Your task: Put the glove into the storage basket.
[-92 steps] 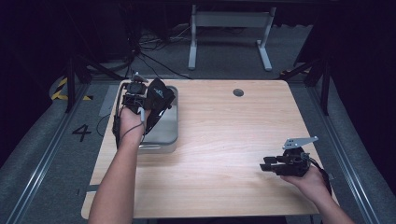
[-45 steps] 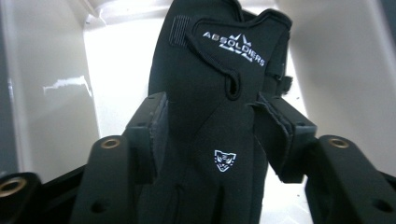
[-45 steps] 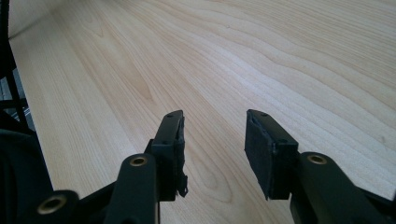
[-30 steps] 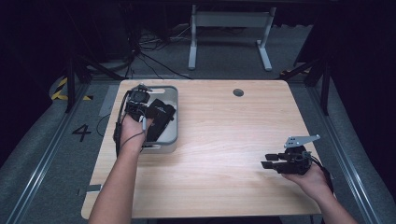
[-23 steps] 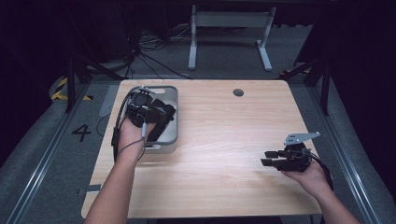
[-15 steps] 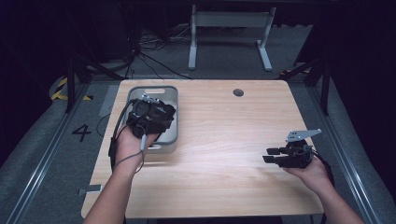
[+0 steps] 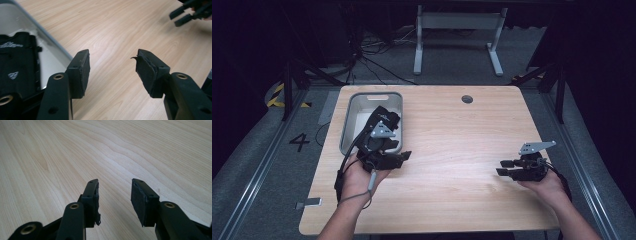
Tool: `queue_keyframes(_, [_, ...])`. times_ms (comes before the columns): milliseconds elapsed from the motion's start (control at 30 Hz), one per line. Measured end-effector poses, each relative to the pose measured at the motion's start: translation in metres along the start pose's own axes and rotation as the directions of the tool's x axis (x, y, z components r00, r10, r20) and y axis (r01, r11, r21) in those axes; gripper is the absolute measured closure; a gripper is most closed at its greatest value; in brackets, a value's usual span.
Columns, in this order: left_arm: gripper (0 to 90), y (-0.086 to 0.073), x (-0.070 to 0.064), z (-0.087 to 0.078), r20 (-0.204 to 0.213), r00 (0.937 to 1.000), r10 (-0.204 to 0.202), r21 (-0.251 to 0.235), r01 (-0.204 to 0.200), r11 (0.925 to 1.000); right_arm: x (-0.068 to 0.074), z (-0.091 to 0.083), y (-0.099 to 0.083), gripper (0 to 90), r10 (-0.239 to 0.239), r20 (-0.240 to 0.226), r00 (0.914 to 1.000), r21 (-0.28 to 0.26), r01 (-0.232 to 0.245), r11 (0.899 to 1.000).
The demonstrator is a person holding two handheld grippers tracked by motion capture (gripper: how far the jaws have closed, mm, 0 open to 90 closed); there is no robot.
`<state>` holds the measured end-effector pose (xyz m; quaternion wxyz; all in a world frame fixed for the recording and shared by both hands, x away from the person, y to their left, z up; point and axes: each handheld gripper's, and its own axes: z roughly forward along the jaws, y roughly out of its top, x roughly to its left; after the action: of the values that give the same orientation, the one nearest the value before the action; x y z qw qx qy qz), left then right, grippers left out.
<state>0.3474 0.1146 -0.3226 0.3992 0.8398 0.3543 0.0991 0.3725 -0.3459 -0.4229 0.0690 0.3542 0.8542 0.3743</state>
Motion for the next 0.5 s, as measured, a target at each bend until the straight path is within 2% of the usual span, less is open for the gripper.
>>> queue_keyframes(67, [44.9,-0.005,-0.004,0.005,0.006,0.9997,0.025,0.021,-0.025,0.9995,-0.001,0.001,-0.001,58.2,0.002,0.000,1.0000,0.001,-0.002,1.000])
queue_keyframes(133, [44.8,-0.009,-0.006,0.008,0.028,0.9992,0.027,0.056,-0.029,0.9980,-0.001,0.001,-0.002,58.2,0.012,0.003,0.9999,-0.001,-0.012,1.000])
queue_keyframes(167, [44.3,-0.012,-0.008,0.011,0.059,0.9976,0.036,0.078,-0.041,0.9961,-0.002,0.001,-0.003,58.0,0.013,0.003,0.9999,-0.002,-0.013,1.000])
queue_keyframes(200, [44.0,-0.017,-0.011,0.013,0.069,0.9956,0.064,0.092,-0.070,0.9933,-0.001,0.001,-0.003,58.0,0.015,0.006,0.9999,-0.005,-0.015,1.000])
queue_keyframes(233, [44.6,-0.020,-0.012,0.014,0.062,0.9955,0.072,0.085,-0.077,0.9934,-0.001,0.000,-0.004,58.1,0.017,0.009,0.9998,-0.007,-0.017,1.000])
queue_keyframes(267, [45.0,-0.024,-0.013,0.018,0.071,0.9948,0.072,0.098,-0.079,0.9921,0.000,0.000,-0.005,58.1,0.016,0.008,0.9998,-0.008,-0.016,1.000])
queue_keyframes(300, [44.0,-0.026,-0.014,0.021,0.086,0.9929,0.082,0.130,-0.093,0.9872,0.000,0.000,-0.005,58.1,0.014,0.005,0.9999,-0.006,-0.014,1.000])
queue_keyframes(333, [44.2,-0.029,-0.015,0.022,0.083,0.9903,0.112,0.141,-0.122,0.9824,0.001,0.000,-0.005,58.1,0.014,0.004,0.9999,-0.011,-0.014,1.000])
queue_keyframes(367, [44.9,-0.033,-0.015,0.023,0.081,0.9895,0.119,0.135,-0.130,0.9824,0.002,-0.001,-0.005,58.1,0.012,0.001,0.9999,-0.013,-0.012,1.000])
queue_keyframes(433, [43.8,-0.041,-0.011,0.028,0.131,0.9881,0.081,0.137,-0.099,0.9856,0.004,0.000,-0.006,58.1,0.006,0.000,1.0000,-0.011,-0.006,1.000])
queue_keyframes(500, [43.6,-0.047,-0.007,0.034,0.149,0.9872,0.056,0.174,-0.082,0.9814,0.004,0.000,-0.006,57.8,0.005,0.002,1.0000,-0.011,-0.005,1.000])
